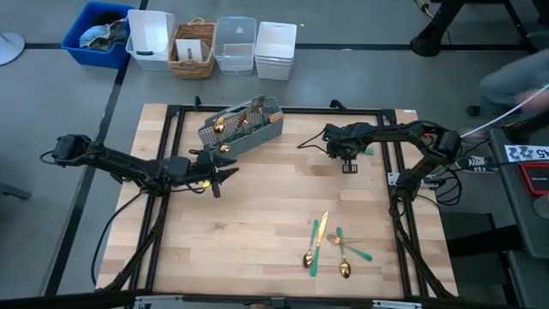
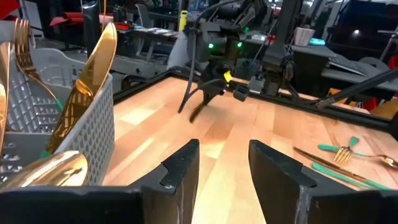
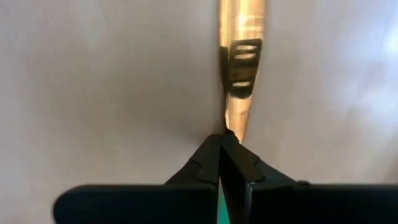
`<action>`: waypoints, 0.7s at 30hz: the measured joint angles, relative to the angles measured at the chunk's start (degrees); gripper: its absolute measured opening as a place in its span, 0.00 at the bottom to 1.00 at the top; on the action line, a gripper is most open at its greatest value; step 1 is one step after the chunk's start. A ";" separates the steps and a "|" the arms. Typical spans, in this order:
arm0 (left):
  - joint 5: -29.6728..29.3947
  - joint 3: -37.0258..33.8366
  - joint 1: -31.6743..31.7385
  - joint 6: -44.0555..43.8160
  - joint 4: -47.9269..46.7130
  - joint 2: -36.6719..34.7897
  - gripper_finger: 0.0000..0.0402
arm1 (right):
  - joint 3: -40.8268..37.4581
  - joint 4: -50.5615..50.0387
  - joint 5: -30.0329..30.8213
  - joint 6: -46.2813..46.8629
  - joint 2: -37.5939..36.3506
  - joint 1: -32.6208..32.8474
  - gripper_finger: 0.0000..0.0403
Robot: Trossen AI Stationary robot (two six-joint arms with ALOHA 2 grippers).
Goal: Sort silverware
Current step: Put the knife into the middle left section of the silverware holder
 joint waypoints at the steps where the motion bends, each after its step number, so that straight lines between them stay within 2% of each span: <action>1: 0.00 0.00 0.00 0.02 0.10 0.00 0.33 | 0.69 -0.23 -0.91 0.05 0.02 0.08 0.03; 12: -0.02 0.00 0.00 0.02 0.03 0.00 0.33 | 3.54 -0.08 0.33 0.08 -0.07 0.00 0.05; 15: -0.02 0.00 0.00 0.02 0.01 0.00 0.33 | 3.54 -0.43 -0.70 1.90 -0.09 0.00 0.11; 21: -0.04 0.00 0.00 0.28 0.03 0.00 0.33 | 3.58 -0.60 -1.18 4.62 -0.15 -0.02 0.31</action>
